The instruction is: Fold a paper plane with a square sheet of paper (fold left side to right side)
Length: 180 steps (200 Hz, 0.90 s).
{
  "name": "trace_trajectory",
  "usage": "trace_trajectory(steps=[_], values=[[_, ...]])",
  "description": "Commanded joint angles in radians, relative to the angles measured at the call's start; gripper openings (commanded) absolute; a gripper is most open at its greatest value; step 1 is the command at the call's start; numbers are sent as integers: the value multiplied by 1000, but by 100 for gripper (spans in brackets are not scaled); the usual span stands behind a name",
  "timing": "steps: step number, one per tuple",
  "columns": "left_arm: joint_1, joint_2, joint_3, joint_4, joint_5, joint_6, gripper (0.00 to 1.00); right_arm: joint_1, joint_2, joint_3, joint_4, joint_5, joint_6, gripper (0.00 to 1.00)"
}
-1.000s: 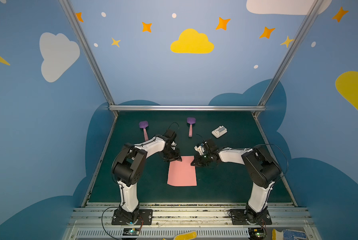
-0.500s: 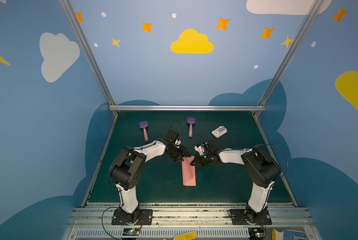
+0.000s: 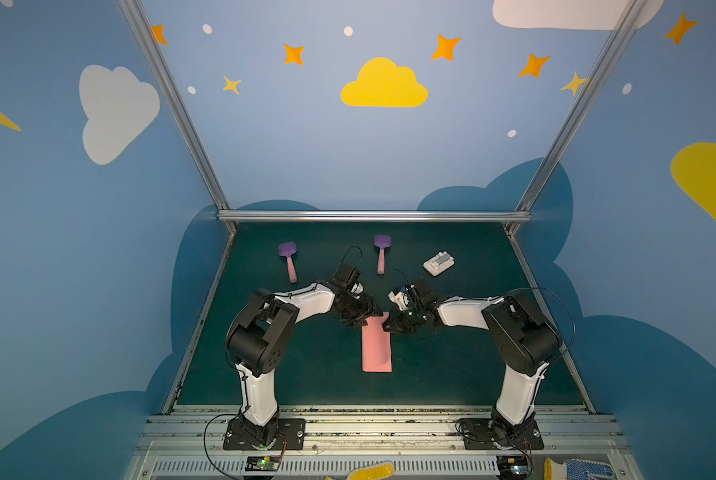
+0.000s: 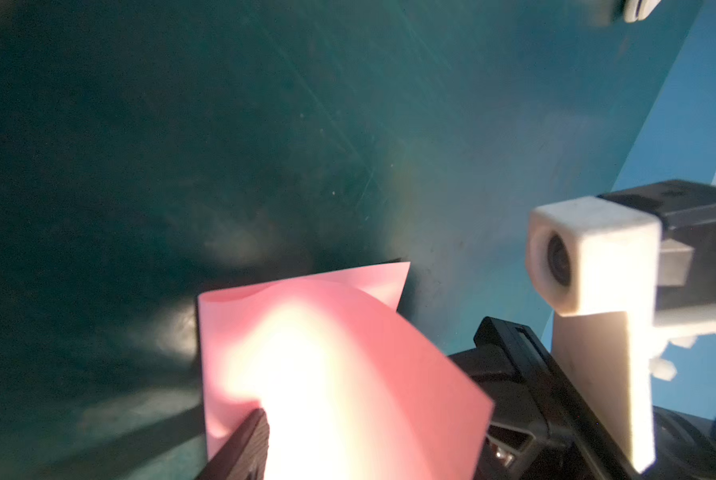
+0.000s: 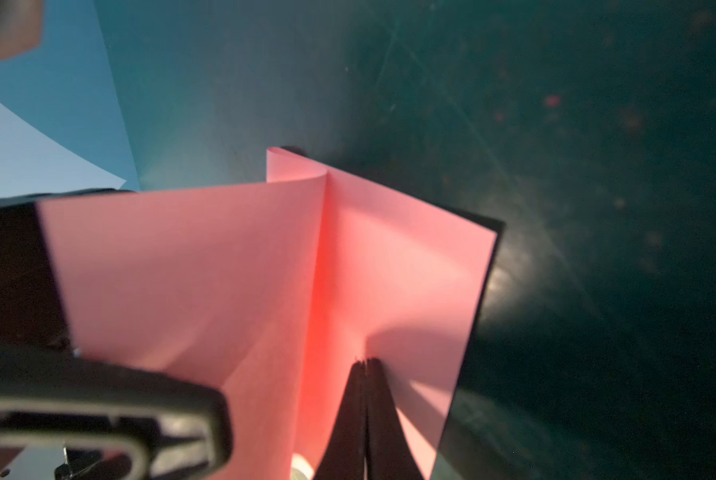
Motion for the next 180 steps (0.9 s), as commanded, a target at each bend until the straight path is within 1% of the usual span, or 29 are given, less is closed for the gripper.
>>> trace_trajectory(steps=[1, 55, 79, 99, 109, 126, 134, 154, 180], values=[[4, 2, 3, -21, -27, 23, 68, -5, -28, -7, -30, -1, 8, 0], [10, 2, -5, -27, -39, 33, 69, -39, -123, 4, -41, -33, 11, 0], [10, 0, -5, -25, -36, 31, 69, -60, -177, -7, -65, -30, 9, 7], [10, 0, -5, -25, -37, 31, 69, -82, -219, -42, -62, -30, 18, 10], [10, 0, -6, -25, -35, 30, 69, -93, -243, -70, -44, -37, 33, 16], [9, -4, -8, -25, -36, 30, 70, -101, -295, -124, -6, -47, 70, 37], [8, -5, -8, -23, -34, 29, 70, -101, -320, -143, 13, -53, 88, 43], [8, -7, -7, -25, -34, 29, 70, -79, -368, -167, 37, -59, 123, 54], [8, -13, -12, -24, -34, 29, 70, -41, -369, -169, 58, -63, 160, 59]])
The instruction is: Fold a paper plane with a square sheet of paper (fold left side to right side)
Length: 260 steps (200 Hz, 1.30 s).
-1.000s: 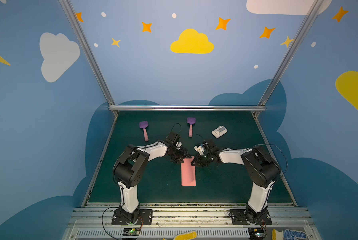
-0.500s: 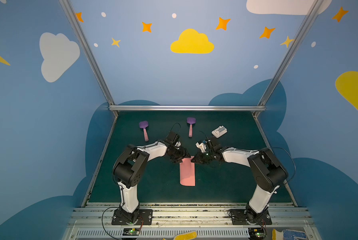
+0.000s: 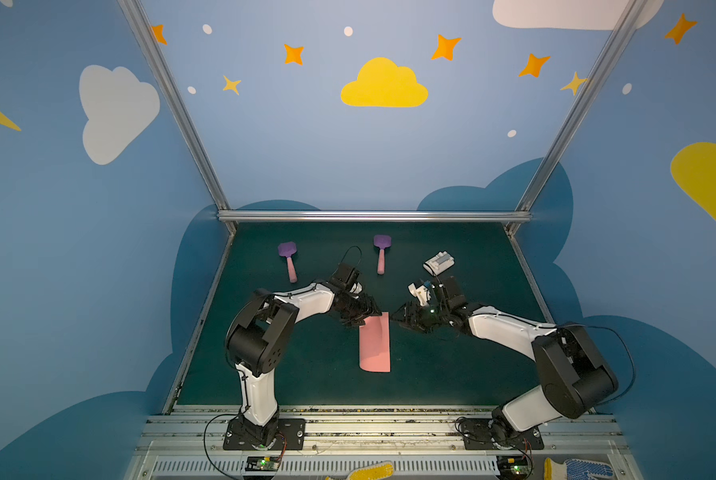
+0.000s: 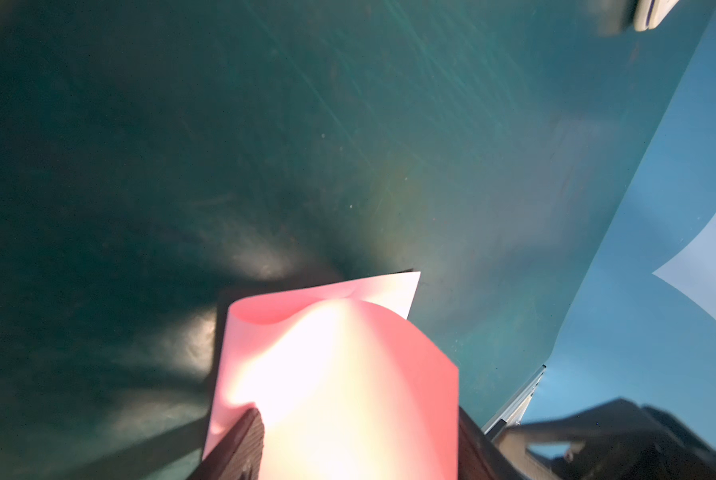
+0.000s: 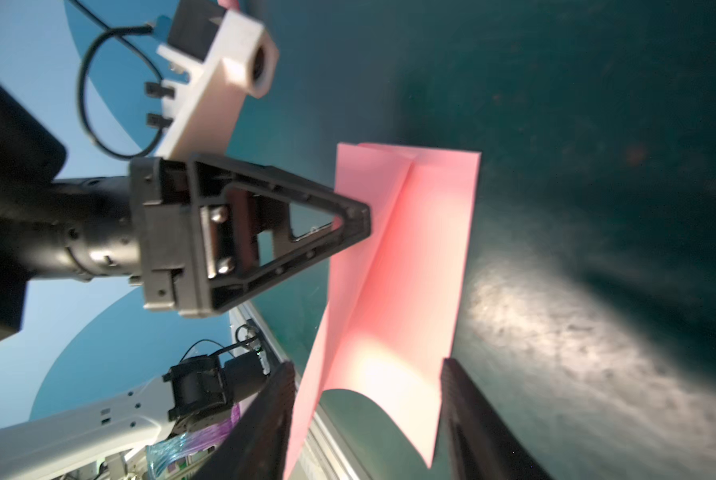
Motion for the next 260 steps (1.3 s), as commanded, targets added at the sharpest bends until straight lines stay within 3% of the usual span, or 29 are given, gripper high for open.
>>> trace_trajectory(steps=[1, 50, 95, 119, 149, 177, 222, 260], values=[[2, -13, -12, -17, -11, 11, 70, 31, -15, -3, 53, -19, 50, 59], [2, -21, -12, -13, -11, 8, 70, 80, 65, 37, 91, -29, 89, 62], [1, -26, -12, -8, -11, 7, 70, 99, 135, 54, 74, -18, 82, 56], [1, -33, -7, -12, -10, 6, 71, 99, 151, 50, 90, -23, 87, 46], [3, -44, 28, -34, -10, 20, 75, 100, 171, 39, 143, -49, 112, 18], [13, -64, 71, -67, -10, 36, 83, 100, 178, 24, 189, -60, 136, 1], [61, -137, 97, -96, 5, 48, 100, 98, 167, -8, 268, -74, 166, 0], [111, -236, 10, -96, -17, 46, 100, 98, 167, -29, 348, -95, 188, 0]])
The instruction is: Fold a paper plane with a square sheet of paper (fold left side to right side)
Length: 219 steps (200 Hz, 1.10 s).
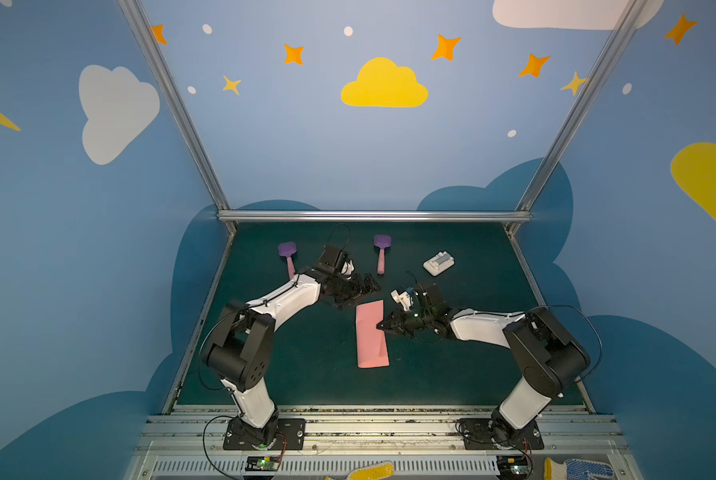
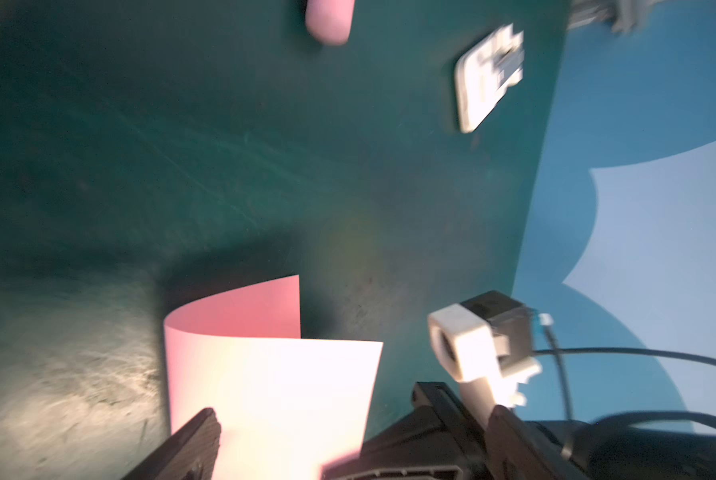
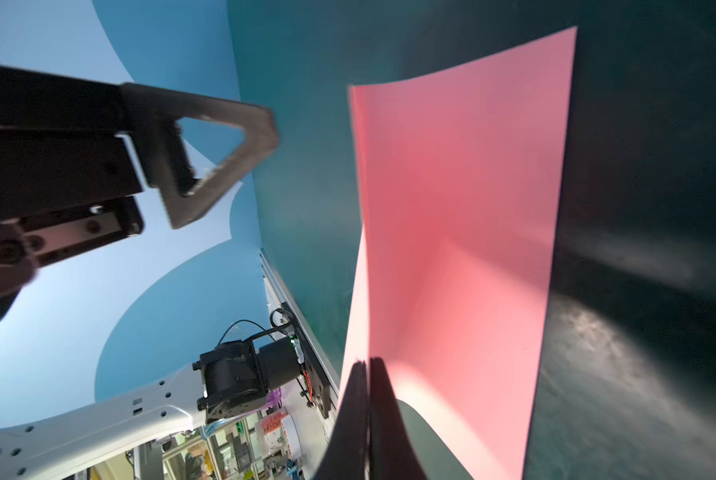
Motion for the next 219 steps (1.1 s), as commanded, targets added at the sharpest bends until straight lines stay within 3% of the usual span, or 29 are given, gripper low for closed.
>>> trace_trajectory(steps=[1, 32, 79, 110, 138, 185, 197, 219], values=[[28, -61, -57, -31, -18, 13, 100, 4, -1, -16, 77, -24, 16, 0], [42, -134, -177, -11, -45, -6, 100, 5, 19, -19, 138, -42, 30, 3], [39, -112, -332, 129, 5, -49, 100, 10, 69, 8, 128, -43, 19, 31], [31, -87, -379, 218, 10, -81, 100, 12, 93, 26, 102, -39, 3, 33], [30, -82, -402, 272, 10, -91, 100, 10, 123, 53, 45, -27, -29, 42], [30, -56, -397, 287, 15, -96, 100, -10, 156, 79, 57, -33, -15, 38], [33, -53, -401, 298, 13, -101, 100, -13, 155, 84, 72, -45, -10, 32], [38, -42, -403, 331, 31, -116, 100, -13, 142, 80, 116, -84, -3, 7]])
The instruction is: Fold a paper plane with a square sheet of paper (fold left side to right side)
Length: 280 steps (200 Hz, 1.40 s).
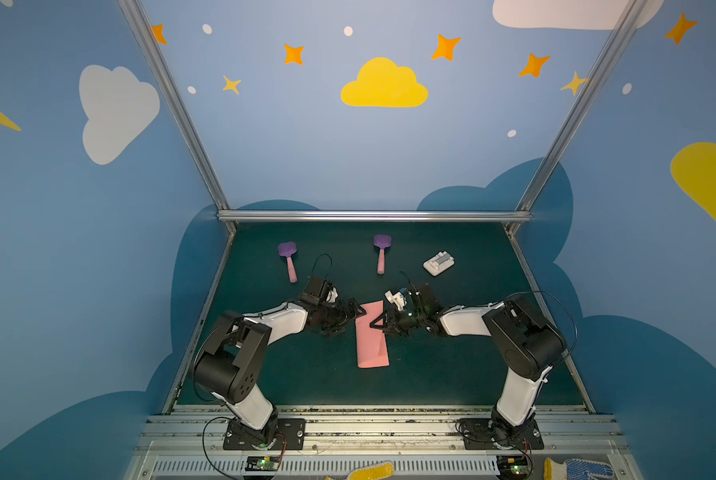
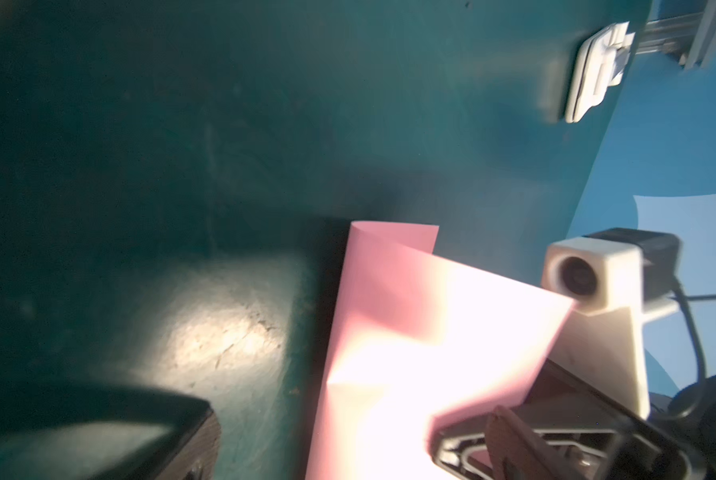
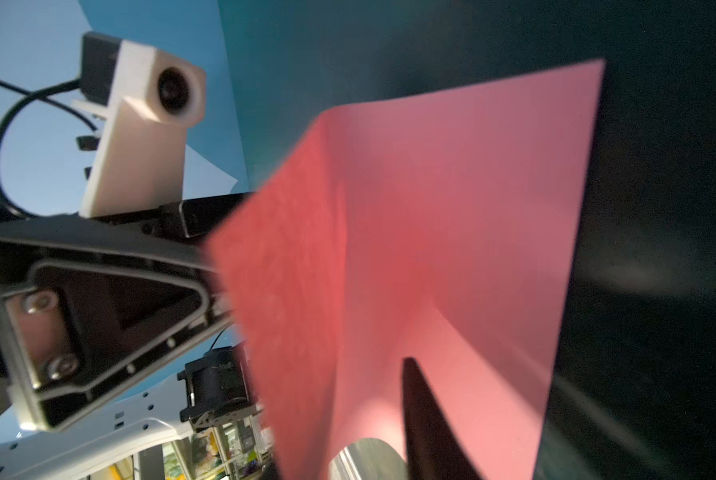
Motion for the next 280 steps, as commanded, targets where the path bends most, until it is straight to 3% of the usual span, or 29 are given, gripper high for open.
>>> trace_trajectory(steps=[1, 24, 85, 109, 117, 130, 145, 157, 177, 196, 205, 249, 260, 280], values=[[5, 22, -5, 40, 19, -16, 100, -5, -8, 20, 43, -43, -5, 6], [4, 39, 1, 78, 47, -25, 100, -5, -8, -14, 176, -99, 43, 0], [0, 106, 19, 237, 170, -88, 100, -1, 73, -59, 390, -109, 164, 1], [-6, 121, 17, 315, 220, -117, 100, 1, 97, -46, 388, -99, 168, 1], [-9, 125, 23, 319, 231, -119, 100, 1, 100, -45, 386, -99, 167, 7], [-15, 135, 36, 310, 239, -112, 100, 1, 106, -42, 375, -96, 162, 31], [-17, 143, 46, 300, 236, -107, 100, 2, 106, -40, 356, -90, 152, 41], [-18, 145, 46, 300, 234, -107, 100, 0, 105, -34, 340, -85, 142, 43], [-18, 146, 48, 295, 229, -105, 100, -2, 100, -28, 309, -79, 132, 38], [-19, 150, 49, 292, 224, -101, 100, -3, 103, -31, 323, -84, 140, 8], [-18, 151, 51, 288, 221, -99, 100, -3, 107, -33, 377, -94, 155, 0], [-20, 163, 55, 298, 220, -104, 100, 1, 131, -54, 529, -131, 219, 0], [-21, 164, 57, 297, 217, -105, 100, 0, 125, -63, 531, -124, 216, 6], [-21, 166, 67, 293, 221, -104, 100, 0, 126, -70, 568, -127, 229, 7]])
